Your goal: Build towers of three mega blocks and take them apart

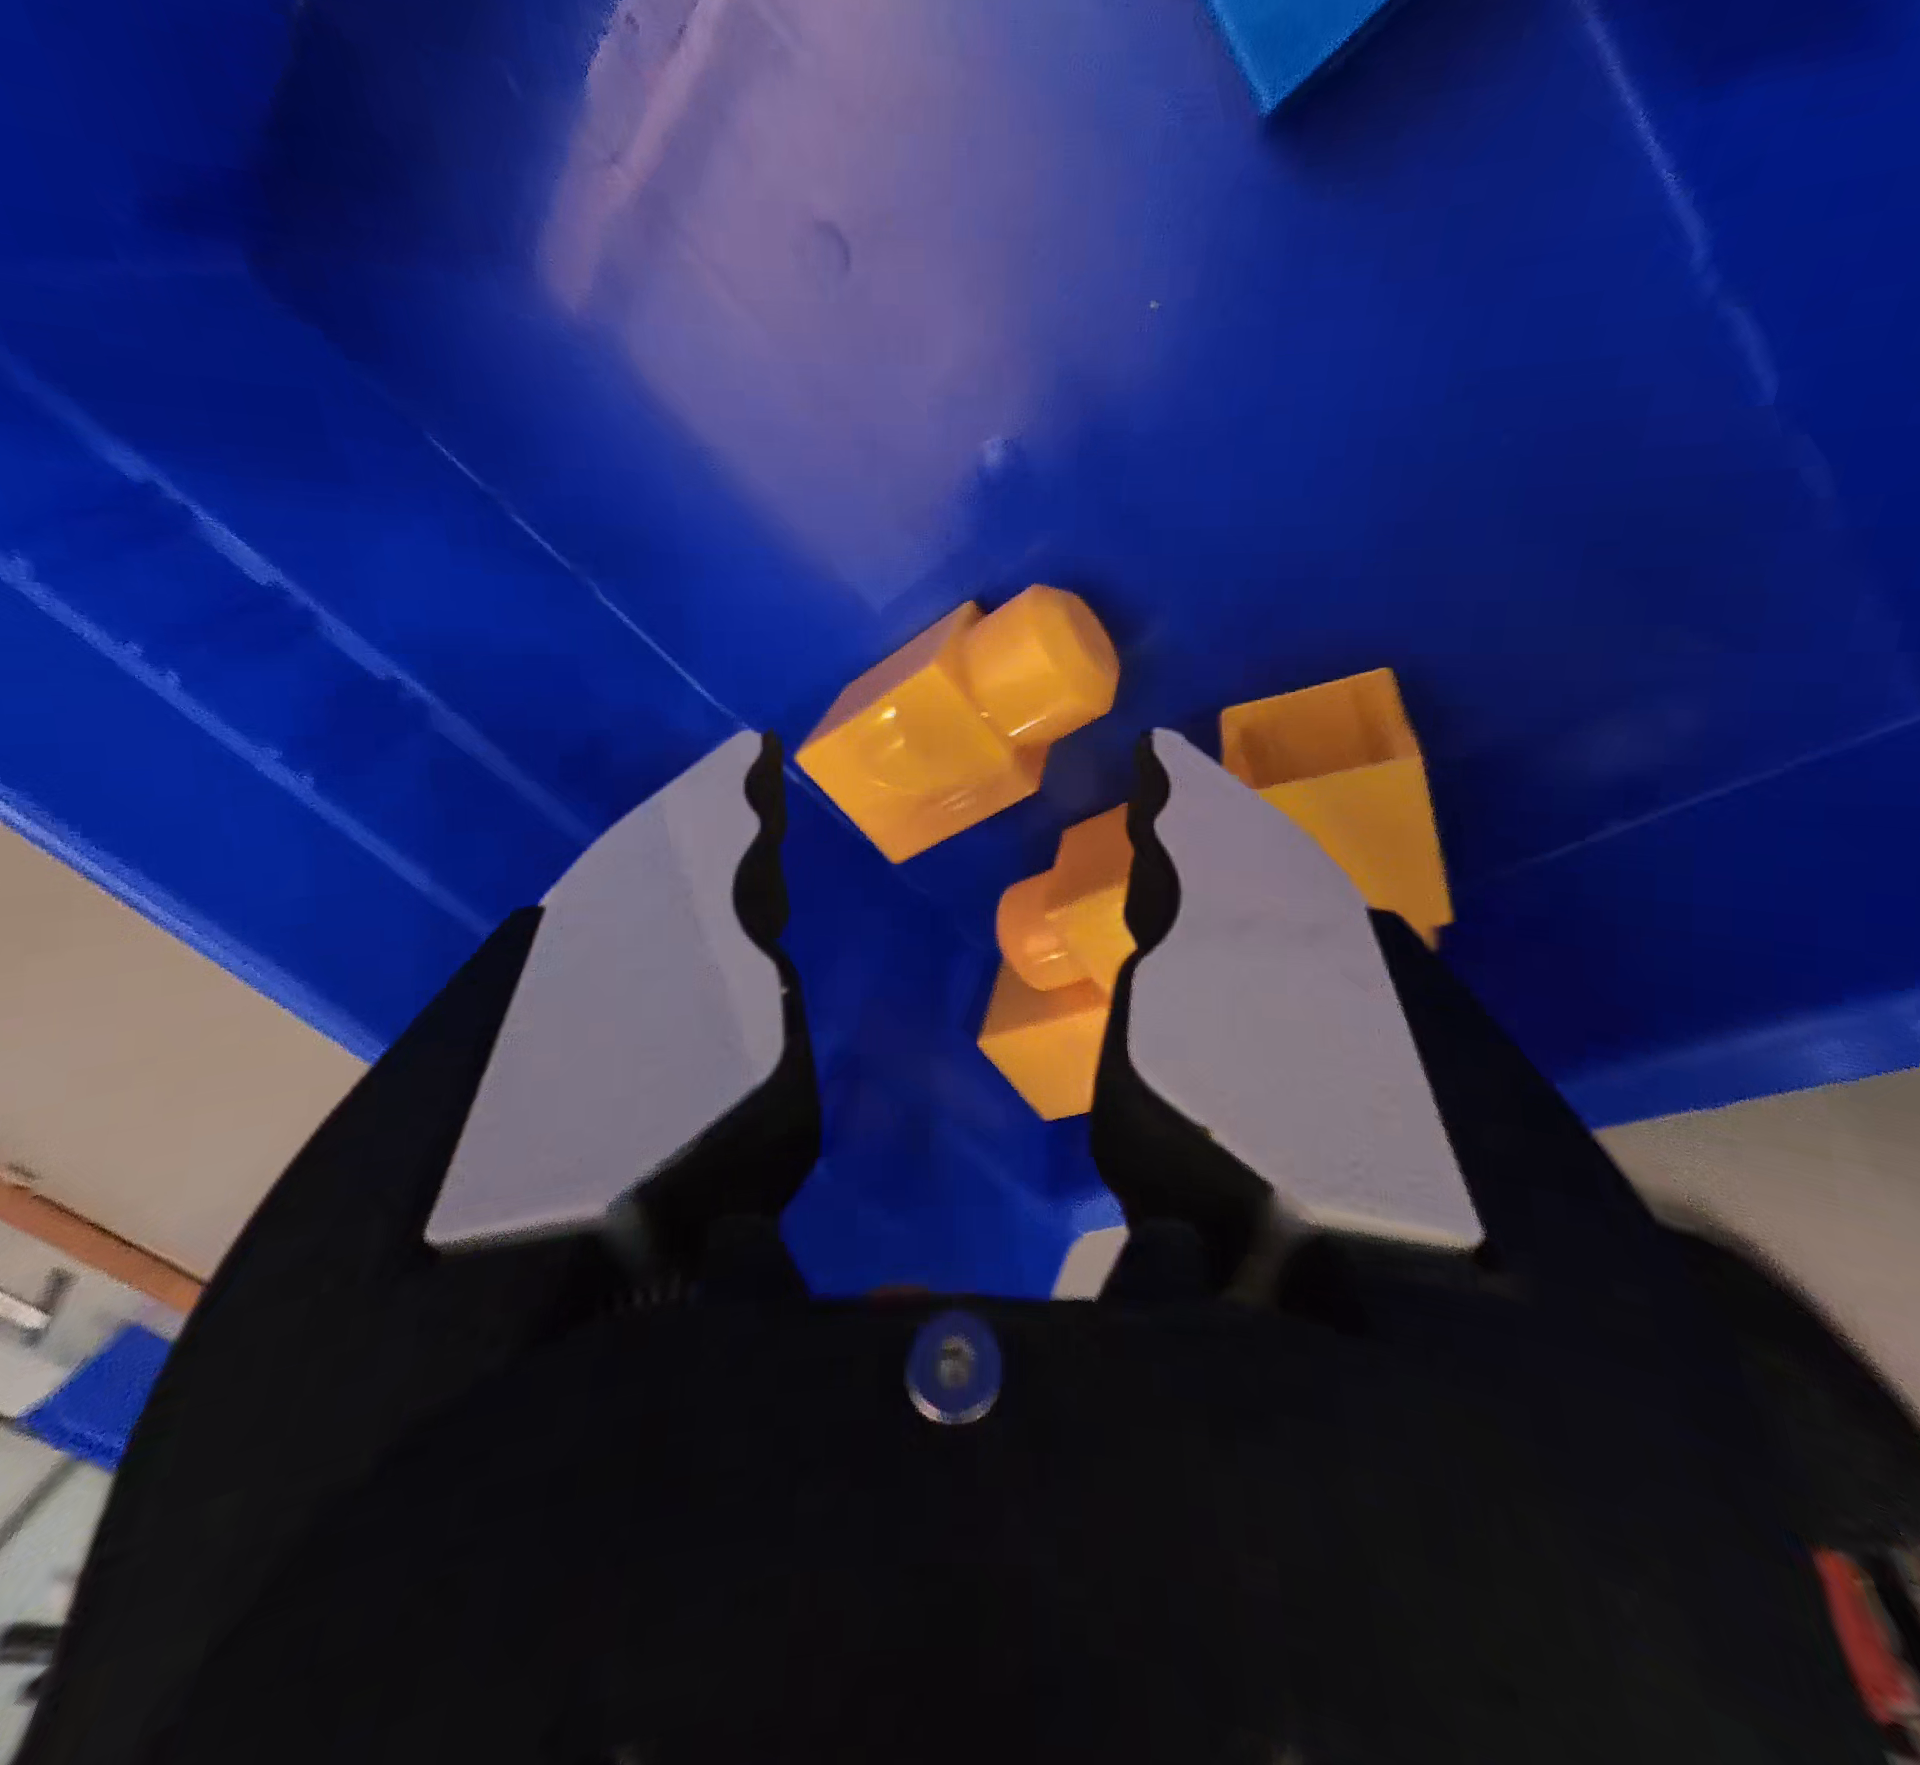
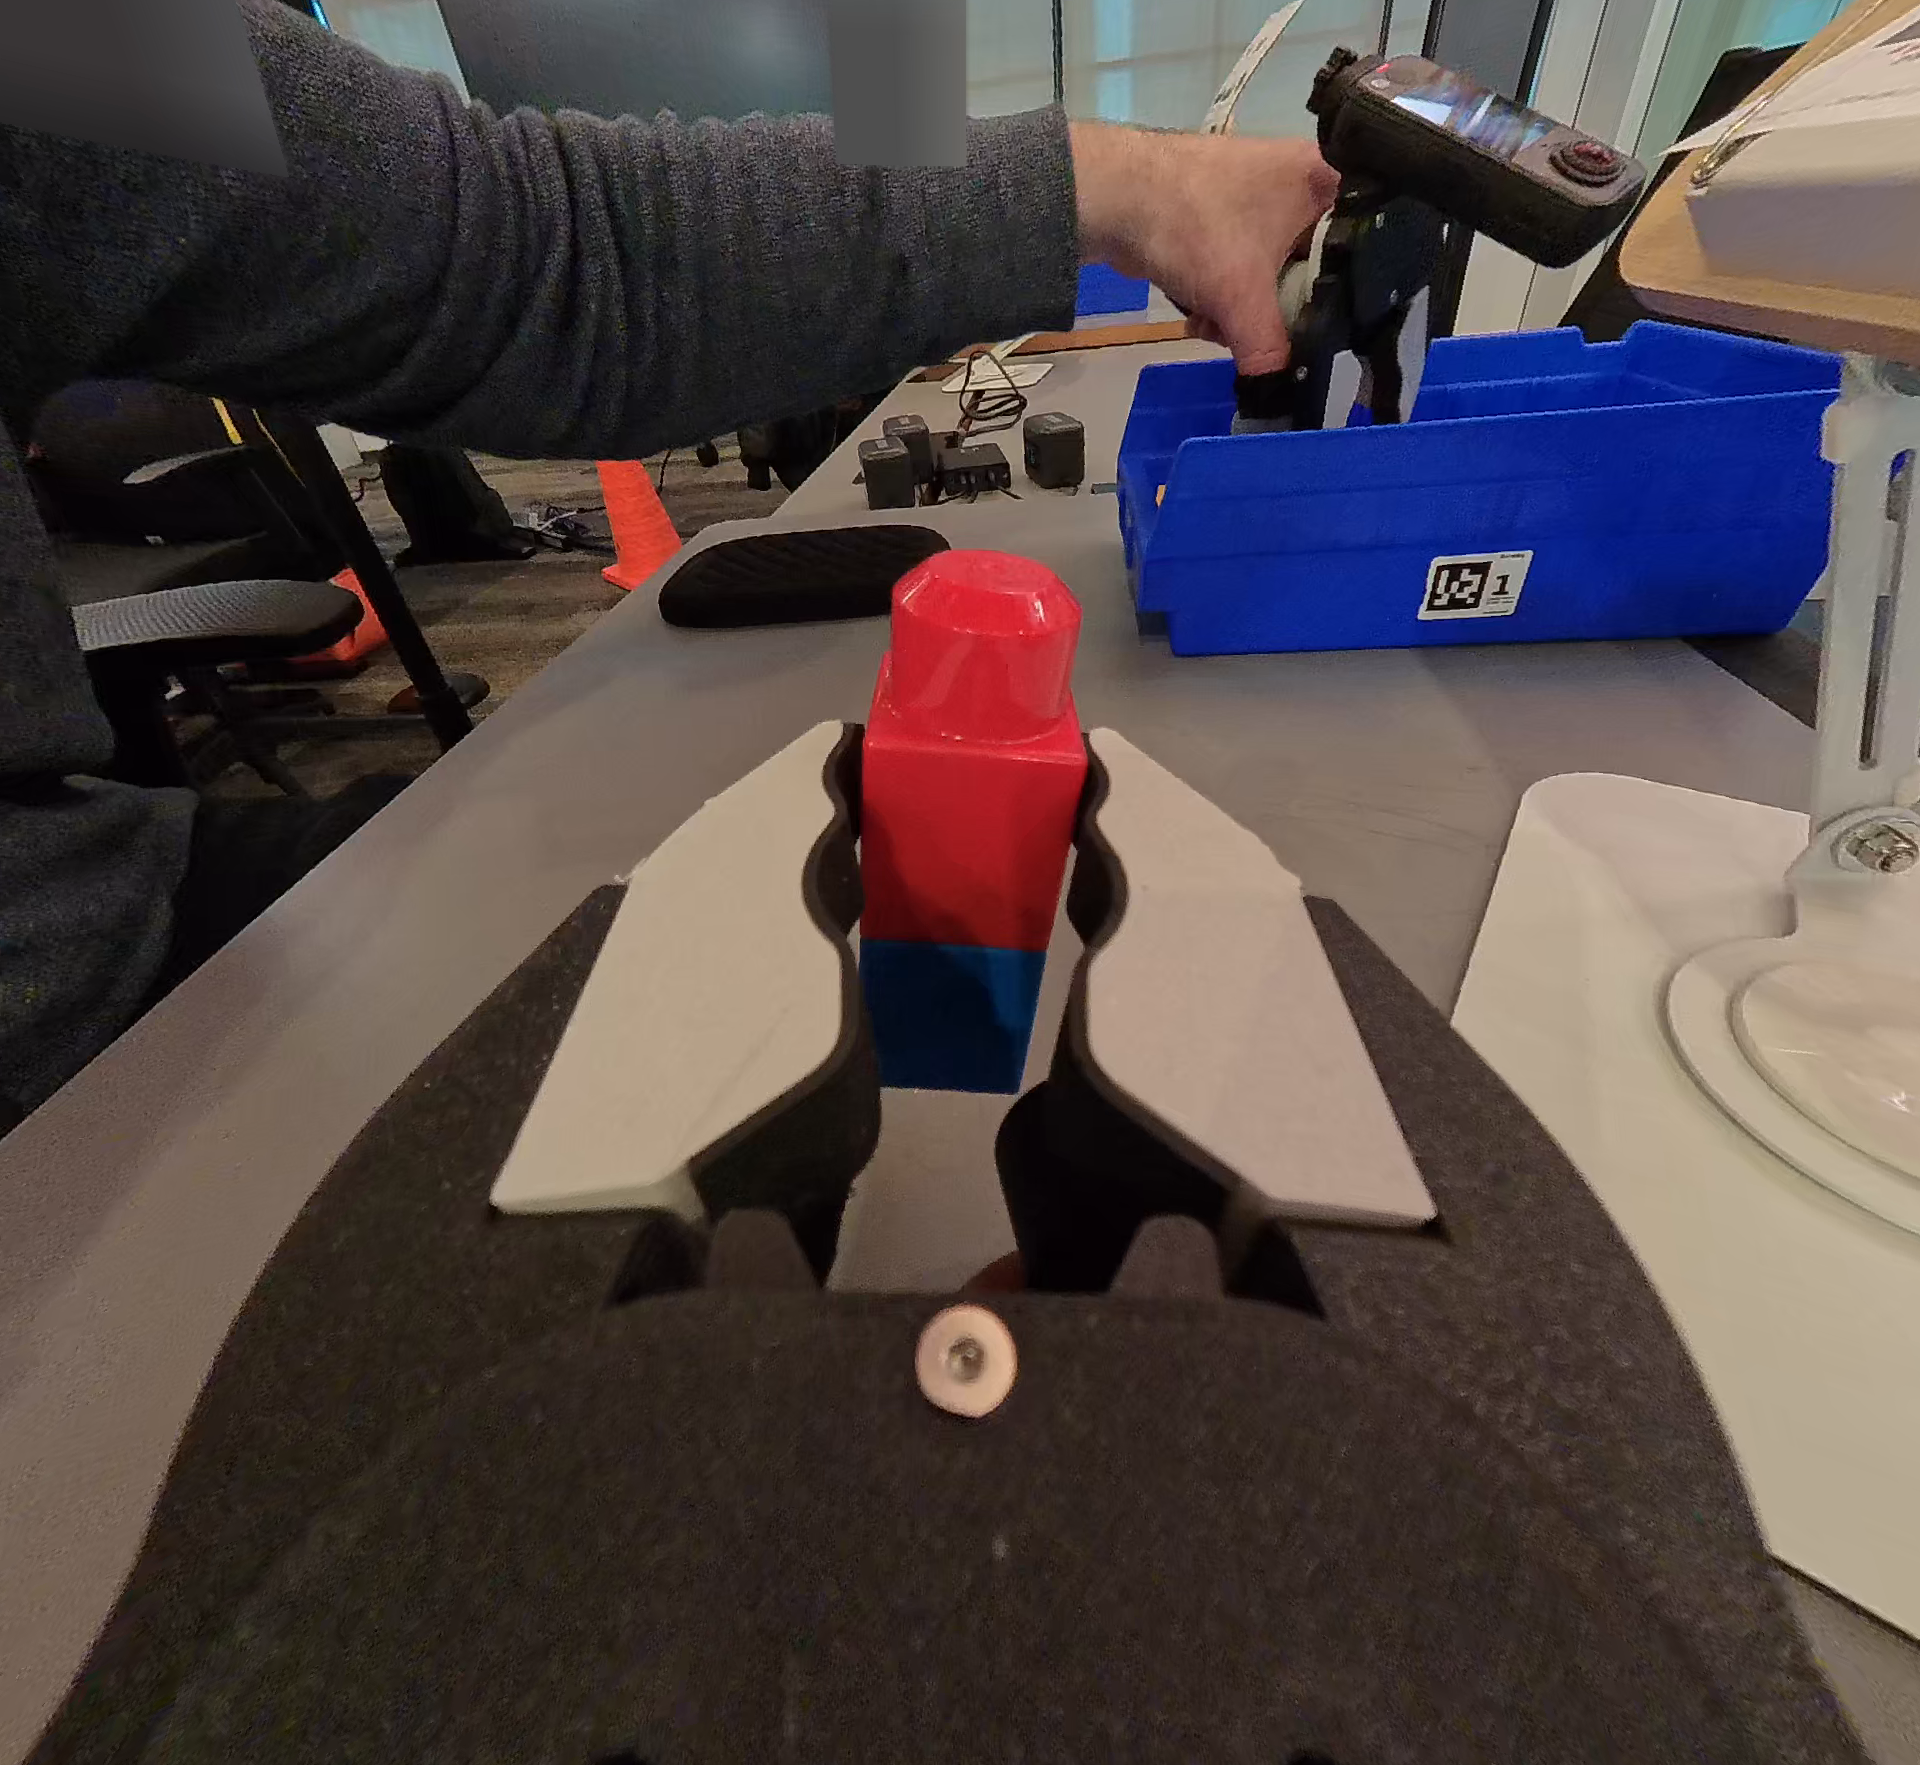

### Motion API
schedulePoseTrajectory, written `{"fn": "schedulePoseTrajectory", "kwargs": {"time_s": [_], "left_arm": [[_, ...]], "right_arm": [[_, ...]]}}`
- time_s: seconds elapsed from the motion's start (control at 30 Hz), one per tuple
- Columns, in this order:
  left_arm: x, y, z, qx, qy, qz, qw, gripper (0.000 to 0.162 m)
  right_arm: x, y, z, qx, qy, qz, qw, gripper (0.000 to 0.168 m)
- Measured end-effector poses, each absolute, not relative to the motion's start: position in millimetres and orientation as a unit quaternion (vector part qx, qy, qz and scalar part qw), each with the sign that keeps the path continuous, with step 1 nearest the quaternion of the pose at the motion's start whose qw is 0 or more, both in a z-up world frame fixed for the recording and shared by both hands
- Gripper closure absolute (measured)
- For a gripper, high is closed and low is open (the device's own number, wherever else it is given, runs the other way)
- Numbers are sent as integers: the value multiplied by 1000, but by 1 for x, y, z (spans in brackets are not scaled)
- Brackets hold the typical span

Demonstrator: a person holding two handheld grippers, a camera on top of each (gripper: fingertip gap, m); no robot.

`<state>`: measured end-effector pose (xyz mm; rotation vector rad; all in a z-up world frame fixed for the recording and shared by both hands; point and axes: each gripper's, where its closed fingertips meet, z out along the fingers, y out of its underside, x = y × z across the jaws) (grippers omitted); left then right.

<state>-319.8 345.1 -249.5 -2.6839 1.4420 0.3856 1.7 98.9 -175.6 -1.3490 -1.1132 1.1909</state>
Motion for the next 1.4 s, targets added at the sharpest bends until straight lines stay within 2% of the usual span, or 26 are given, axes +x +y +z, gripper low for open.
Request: {"fn": "schedulePoseTrajectory", "kwargs": {"time_s": [0.23, 0.37, 0.47, 0.57, 0.67, 0.87, 1.03, 1.13, 1.4], "left_arm": [[-321, 347, -250, -761, 623, 178, 30, 108], [-331, 347, -261, -732, 650, 204, -4, 110], [-337, 349, -272, -728, 652, 210, -18, 120], [-334, 353, -269, -746, 636, 197, 8, 121], [-327, 360, -251, -785, 589, 178, 74, 122], [-263, 333, -183, -839, 471, -25, 272, 123], [-182, 269, -126, -794, 442, -182, 377, 123], [-127, 223, -112, -757, 445, -268, 395, 123], [-21, 138, -118, -695, 452, -420, 369, 123]], "right_arm": [[2, 100, -175, -556, -456, 492, 490, 132], [2, 100, -176, -556, -457, 492, 490, 132], [2, 99, -176, -556, -457, 492, 490, 132], [2, 100, -176, -556, -456, 493, 490, 132], [2, 100, -176, -557, -456, 492, 490, 132], [0, 102, -179, -568, -456, 480, 489, 132], [-2, 105, -182, -580, -455, 472, 484, 132], [-2, 106, -183, -584, -454, 468, 484, 132], [-3, 106, -186, -591, -458, 457, 482, 132]]}}
